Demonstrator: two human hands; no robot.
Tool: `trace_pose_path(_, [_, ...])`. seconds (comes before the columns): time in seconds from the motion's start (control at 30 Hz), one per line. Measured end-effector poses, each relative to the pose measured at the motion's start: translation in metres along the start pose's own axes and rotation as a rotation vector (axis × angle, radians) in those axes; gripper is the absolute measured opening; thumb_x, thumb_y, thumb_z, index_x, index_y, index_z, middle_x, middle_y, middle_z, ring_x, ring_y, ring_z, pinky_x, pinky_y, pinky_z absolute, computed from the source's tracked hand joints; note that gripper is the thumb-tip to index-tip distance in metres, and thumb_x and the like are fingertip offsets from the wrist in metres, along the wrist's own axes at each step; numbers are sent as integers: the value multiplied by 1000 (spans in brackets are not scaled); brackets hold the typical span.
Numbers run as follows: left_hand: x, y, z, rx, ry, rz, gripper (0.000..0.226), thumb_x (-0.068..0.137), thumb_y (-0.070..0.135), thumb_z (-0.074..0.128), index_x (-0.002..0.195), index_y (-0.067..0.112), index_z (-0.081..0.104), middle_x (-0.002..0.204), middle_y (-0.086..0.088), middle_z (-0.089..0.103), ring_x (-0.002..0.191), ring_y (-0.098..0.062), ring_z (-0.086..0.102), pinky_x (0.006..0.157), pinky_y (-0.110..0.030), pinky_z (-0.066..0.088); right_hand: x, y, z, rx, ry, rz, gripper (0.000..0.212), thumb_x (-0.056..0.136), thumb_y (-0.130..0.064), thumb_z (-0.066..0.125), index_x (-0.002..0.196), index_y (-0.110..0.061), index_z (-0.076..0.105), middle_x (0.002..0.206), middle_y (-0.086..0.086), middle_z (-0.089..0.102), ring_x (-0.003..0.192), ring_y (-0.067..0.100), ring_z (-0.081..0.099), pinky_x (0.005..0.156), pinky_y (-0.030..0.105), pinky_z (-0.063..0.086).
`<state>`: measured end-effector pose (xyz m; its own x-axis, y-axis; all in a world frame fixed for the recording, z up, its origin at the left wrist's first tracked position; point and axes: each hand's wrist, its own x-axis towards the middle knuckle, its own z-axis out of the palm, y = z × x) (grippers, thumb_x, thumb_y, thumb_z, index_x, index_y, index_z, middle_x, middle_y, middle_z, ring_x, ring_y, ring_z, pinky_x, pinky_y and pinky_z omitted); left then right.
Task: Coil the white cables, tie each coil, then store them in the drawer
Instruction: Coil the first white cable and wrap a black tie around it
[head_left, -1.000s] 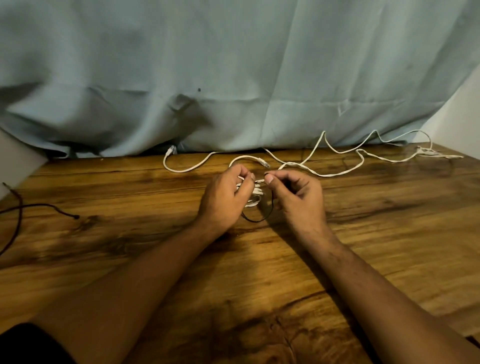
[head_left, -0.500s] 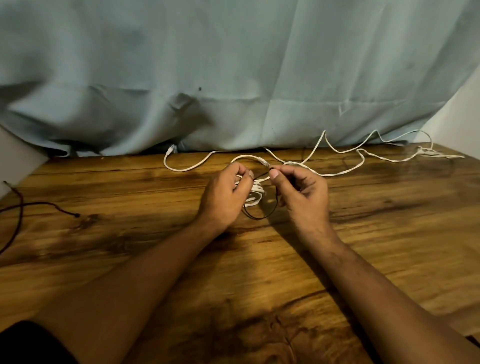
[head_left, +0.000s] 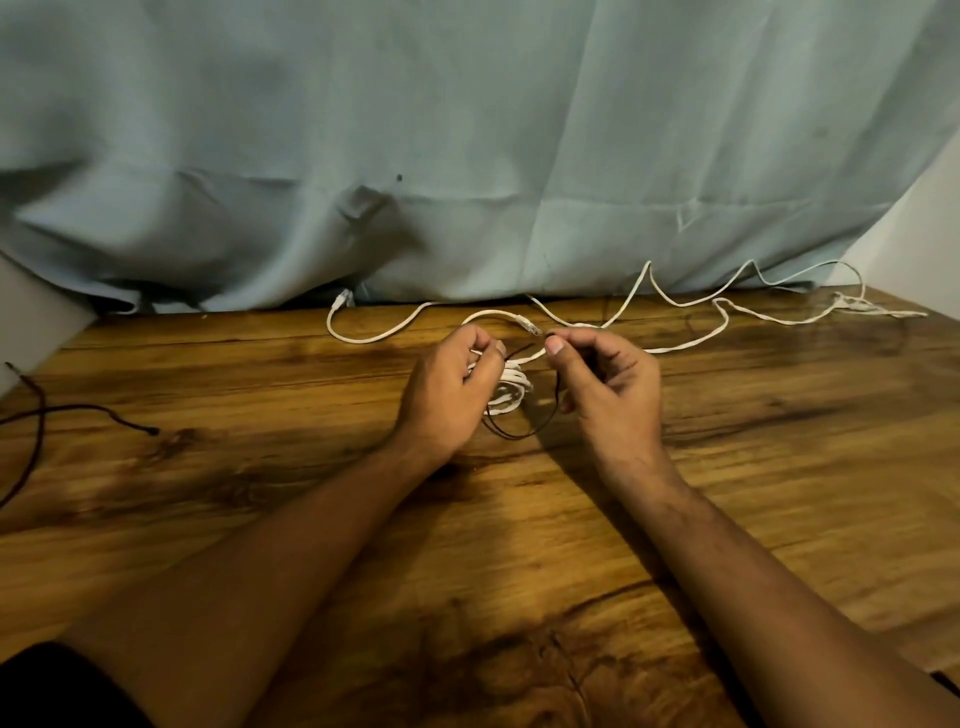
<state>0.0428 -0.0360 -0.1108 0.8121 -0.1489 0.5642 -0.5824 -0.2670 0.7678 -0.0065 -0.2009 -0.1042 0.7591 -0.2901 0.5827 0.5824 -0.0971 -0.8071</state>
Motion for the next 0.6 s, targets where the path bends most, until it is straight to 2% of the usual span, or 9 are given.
trace_pose_path(0.1, [0, 1, 0, -2, 0, 4, 18, 98, 37, 53, 84, 28, 58, 58, 20, 53, 52, -3, 41, 54, -29, 29, -2, -2, 2, -19, -25, -1, 11, 95, -8, 72, 104, -7, 78, 82, -5, 74, 70, 7, 61, 67, 31, 49])
trace_pose_path(0.23, [0, 4, 0, -4, -6, 11, 17, 96, 38, 53, 83, 29, 57, 57, 21, 54, 50, -2, 41, 53, -28, 27, -4, -6, 5, -35, -43, 29, 12, 94, -7, 73, 103, -13, 79, 82, -1, 75, 66, 9, 60, 55, 26, 49])
trace_pose_path(0.3, [0, 4, 0, -3, -5, 12, 16, 96, 37, 53, 84, 28, 58, 56, 22, 54, 49, -1, 41, 52, -28, 26, -5, -7, 6, -30, -40, 48, 12, 94, -7, 73, 101, -15, 78, 80, 3, 75, 65, 14, 59, 51, 27, 48])
trace_pose_path(0.37, [0, 3, 0, -2, -6, 16, 17, 96, 37, 53, 85, 26, 59, 56, 22, 54, 49, -2, 41, 52, -28, 26, -5, -8, 5, -29, -43, 55, 11, 94, -7, 73, 101, -14, 78, 82, 10, 75, 67, 18, 59, 52, 30, 48])
trace_pose_path(0.47, [0, 2, 0, -23, -8, 9, 19, 96, 39, 52, 87, 24, 61, 57, 19, 53, 51, -4, 40, 54, -29, 27, -5, -10, 5, -25, -35, 60, 11, 95, -8, 73, 102, -13, 79, 79, 7, 73, 67, 16, 58, 54, 28, 48])
trace_pose_path(0.6, [1, 2, 0, -15, -7, -4, 20, 96, 40, 52, 89, 24, 61, 56, 18, 53, 52, -5, 40, 54, -30, 29, -5, -11, 4, -33, -50, 77, 11, 95, -10, 72, 105, -10, 78, 78, 12, 72, 65, 20, 56, 51, 31, 47])
